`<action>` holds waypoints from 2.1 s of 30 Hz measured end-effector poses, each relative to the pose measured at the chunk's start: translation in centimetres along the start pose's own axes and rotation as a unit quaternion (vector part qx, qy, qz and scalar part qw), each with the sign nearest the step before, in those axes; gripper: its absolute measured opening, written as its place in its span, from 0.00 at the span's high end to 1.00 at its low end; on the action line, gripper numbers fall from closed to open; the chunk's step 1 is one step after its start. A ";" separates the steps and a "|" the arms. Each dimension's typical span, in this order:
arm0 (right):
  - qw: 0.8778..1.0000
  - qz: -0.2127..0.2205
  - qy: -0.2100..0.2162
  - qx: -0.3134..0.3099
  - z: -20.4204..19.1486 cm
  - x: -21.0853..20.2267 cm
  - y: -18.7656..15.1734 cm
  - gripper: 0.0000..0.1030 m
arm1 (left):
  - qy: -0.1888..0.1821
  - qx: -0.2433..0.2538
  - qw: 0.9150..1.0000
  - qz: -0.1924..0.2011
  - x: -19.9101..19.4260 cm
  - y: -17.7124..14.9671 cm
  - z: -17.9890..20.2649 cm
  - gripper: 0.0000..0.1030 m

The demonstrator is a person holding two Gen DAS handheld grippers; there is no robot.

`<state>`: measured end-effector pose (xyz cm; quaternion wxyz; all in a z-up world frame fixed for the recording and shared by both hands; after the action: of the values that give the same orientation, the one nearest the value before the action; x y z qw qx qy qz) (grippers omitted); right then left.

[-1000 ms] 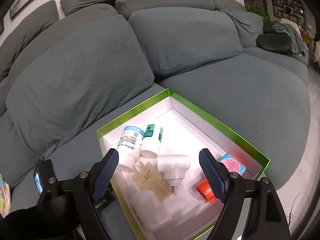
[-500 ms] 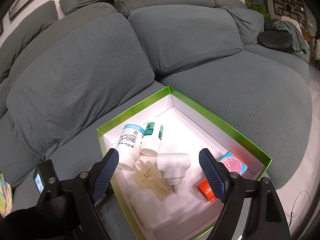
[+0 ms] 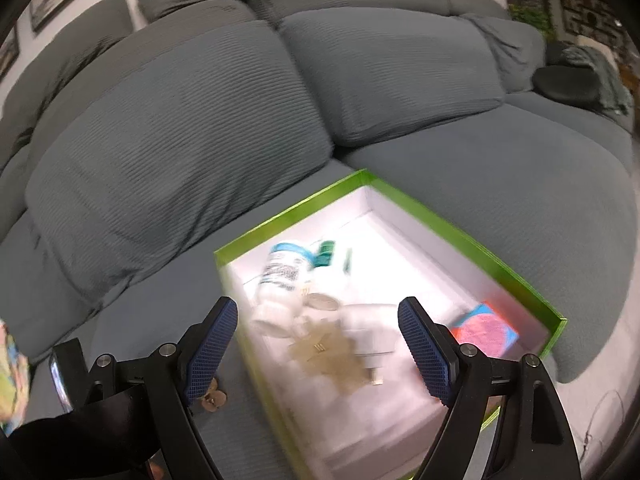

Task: Organize rigid objects
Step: 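Move the right tool to the pink heart coin string and clear clip, then close the right tool on the clear clip with pink hearts, then carry the clip with hearts into the green box and open the right tool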

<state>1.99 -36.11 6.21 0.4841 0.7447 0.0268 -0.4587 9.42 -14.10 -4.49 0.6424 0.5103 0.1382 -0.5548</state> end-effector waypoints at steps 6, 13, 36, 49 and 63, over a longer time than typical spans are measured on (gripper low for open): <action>0.990 -0.023 0.127 -0.053 -6.8 -0.6 -1.9 0.19 | -0.012 -0.009 1.000 -0.003 -0.4 -0.2 -0.7 0.23; 0.971 -0.066 0.190 -0.126 -13.8 0.2 -5.3 0.29 | -0.036 -0.009 0.999 -0.003 -0.5 -0.2 -0.9 0.22; 0.948 -0.210 0.194 -0.137 -17.6 7.5 -10.3 0.36 | -0.103 0.001 0.995 0.003 0.6 0.4 0.1 0.46; 0.948 -0.209 0.215 -0.109 -17.3 7.2 -10.2 0.51 | -0.168 0.002 0.986 0.004 0.3 0.9 2.6 0.78; 0.982 -0.023 0.185 -0.044 -8.7 -1.9 -2.6 0.51 | -0.261 0.170 0.947 0.074 -3.8 1.8 16.5 0.78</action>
<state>5.34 -27.47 6.67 0.4923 0.7937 0.1533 -0.3227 3.21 -25.48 6.48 0.5990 0.4583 -0.1685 -0.6347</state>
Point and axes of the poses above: each gripper's, at about its wrist camera, not at the fingertips, and x roughly the way its jaws point, z to its right, y to its top, the point moved 9 cm from there along x, roughly the way its jaws point, and after that the axes turned 15 degrees about -y, right-handed, at the moved point
